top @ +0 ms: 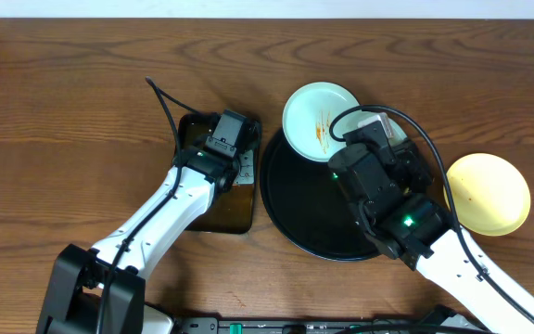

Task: Clean dirty plates on tray and stack at the side
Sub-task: 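Carry the mint plate right off the tray over the yellow plate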

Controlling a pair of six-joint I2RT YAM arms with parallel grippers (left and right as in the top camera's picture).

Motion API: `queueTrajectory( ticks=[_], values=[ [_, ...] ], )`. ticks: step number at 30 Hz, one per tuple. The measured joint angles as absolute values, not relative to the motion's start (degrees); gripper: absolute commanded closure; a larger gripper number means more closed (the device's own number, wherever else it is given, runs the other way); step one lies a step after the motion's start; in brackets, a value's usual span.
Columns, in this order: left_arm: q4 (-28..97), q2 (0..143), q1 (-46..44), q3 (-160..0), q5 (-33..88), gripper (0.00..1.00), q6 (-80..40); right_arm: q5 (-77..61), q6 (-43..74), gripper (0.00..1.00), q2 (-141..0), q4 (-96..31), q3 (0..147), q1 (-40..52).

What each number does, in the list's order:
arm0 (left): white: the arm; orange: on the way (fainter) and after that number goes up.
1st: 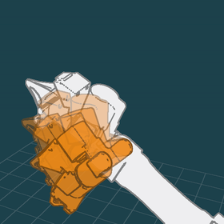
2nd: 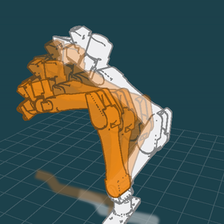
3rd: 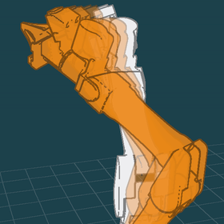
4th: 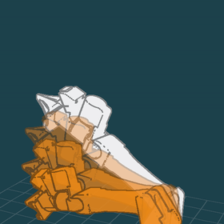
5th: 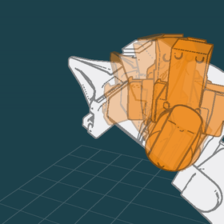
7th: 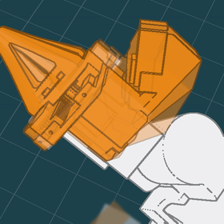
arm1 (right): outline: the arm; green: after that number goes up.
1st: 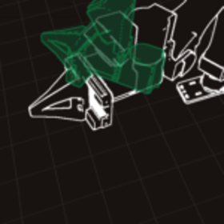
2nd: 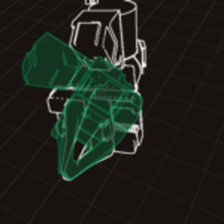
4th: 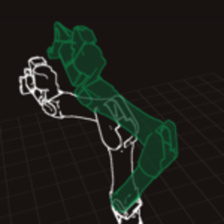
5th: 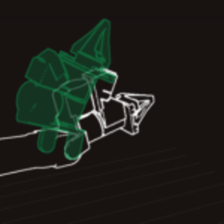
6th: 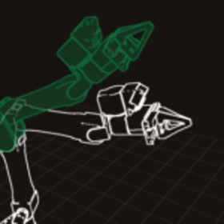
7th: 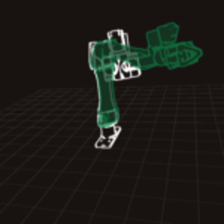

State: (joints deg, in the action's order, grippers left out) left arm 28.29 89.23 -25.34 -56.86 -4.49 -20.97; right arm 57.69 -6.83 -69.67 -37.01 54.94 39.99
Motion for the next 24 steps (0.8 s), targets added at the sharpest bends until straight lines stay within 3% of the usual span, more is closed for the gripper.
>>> queueTrajectory(
  ticks=[7, 24],
  values=[
    [28.32, 89.23, -25.34, -56.86, -4.49, 0.92, -20.95, 55.61, 0.32, 0.99, -69.67, -37.19, 54.94, 36.21],
    [28.34, 89.23, -25.34, -56.86, -4.49, 0.92, -20.95, 35.64, 17.04, 0.99, -71.2, -40.23, 54.94, -1.91]
  ],
)
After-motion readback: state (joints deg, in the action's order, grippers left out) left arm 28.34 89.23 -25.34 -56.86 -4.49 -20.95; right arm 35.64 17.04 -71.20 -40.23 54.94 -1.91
